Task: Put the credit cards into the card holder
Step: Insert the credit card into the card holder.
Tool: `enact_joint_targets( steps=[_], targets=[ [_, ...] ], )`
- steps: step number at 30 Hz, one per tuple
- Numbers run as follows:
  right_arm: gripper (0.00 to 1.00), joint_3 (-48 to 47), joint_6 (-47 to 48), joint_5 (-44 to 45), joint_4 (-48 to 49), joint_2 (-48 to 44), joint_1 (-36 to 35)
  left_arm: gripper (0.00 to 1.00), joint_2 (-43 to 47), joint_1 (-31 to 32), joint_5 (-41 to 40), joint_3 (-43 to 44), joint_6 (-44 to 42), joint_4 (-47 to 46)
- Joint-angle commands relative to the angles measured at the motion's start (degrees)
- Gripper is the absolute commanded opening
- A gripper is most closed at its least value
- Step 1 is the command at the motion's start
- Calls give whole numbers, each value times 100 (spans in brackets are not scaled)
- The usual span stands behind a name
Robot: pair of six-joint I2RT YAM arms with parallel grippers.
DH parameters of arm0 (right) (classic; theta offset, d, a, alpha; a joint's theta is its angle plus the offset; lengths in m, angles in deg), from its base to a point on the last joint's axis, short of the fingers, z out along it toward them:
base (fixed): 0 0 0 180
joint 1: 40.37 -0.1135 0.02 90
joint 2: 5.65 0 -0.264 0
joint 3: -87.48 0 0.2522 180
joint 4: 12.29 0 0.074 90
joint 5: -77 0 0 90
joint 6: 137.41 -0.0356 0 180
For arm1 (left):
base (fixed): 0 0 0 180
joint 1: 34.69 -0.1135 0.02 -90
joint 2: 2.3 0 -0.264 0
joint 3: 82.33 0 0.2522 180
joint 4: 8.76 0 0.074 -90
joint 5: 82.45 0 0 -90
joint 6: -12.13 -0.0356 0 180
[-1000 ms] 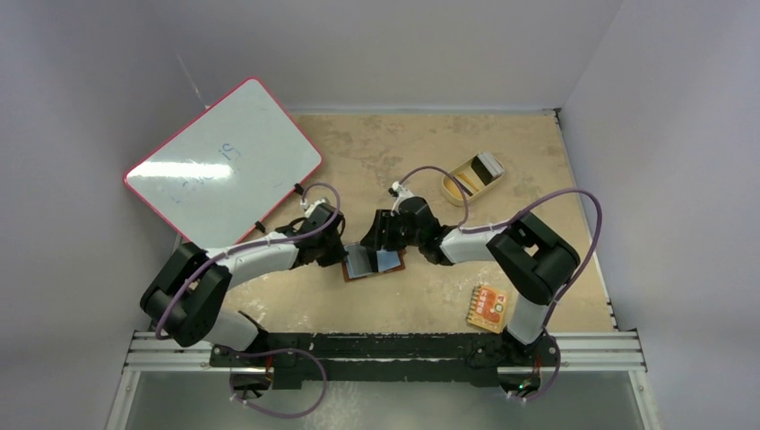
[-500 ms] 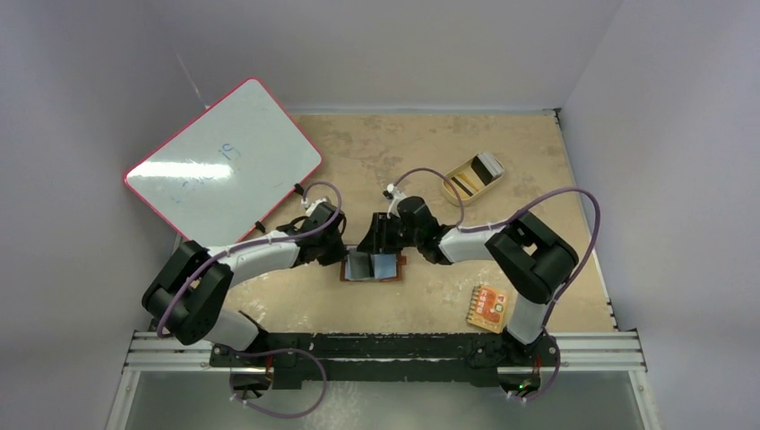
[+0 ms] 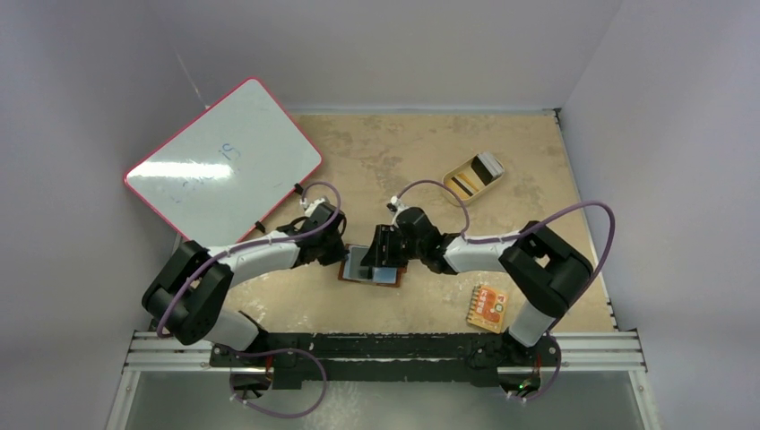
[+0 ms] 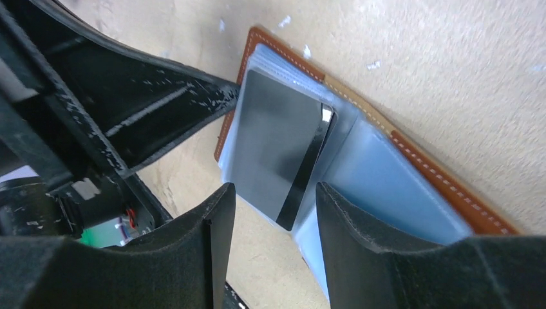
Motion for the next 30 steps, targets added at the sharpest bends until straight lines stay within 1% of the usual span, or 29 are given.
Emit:
enact_joint_targets(
  steps=[1,5,8,10,13,19,21,25,27,28,30],
  targets=[
    [52,-1,-381,242,-70,3,-166,0,-26,-39,-154,-167,159,-80],
    [51,-60,-469,216,124,124,-269,0,80,-35,-154,-253,270,-118],
    [46,-165,-458,239,212,199,-285,0,169,-35,-160,-260,333,-110],
    [41,-313,-359,302,78,279,-284,0,205,-35,-179,-243,357,-62],
    [30,-501,-293,157,7,430,-277,0,306,-37,-149,-296,463,-49],
    [11,-981,-15,347,-277,676,-245,0,386,-51,-230,-317,464,61],
    [9,-1042,69,420,-409,694,-198,0,442,-65,-246,-338,464,90],
    [6,-956,250,553,-528,549,12,0,609,-160,-251,-311,364,189],
    [7,-939,388,468,-574,521,132,2,684,-221,-240,-238,274,273],
    [9,-958,487,360,-598,515,179,3,721,-244,-211,-191,235,301],
    [19,-1030,736,249,-740,446,203,5,787,-245,-164,-133,195,348]
  ],
)
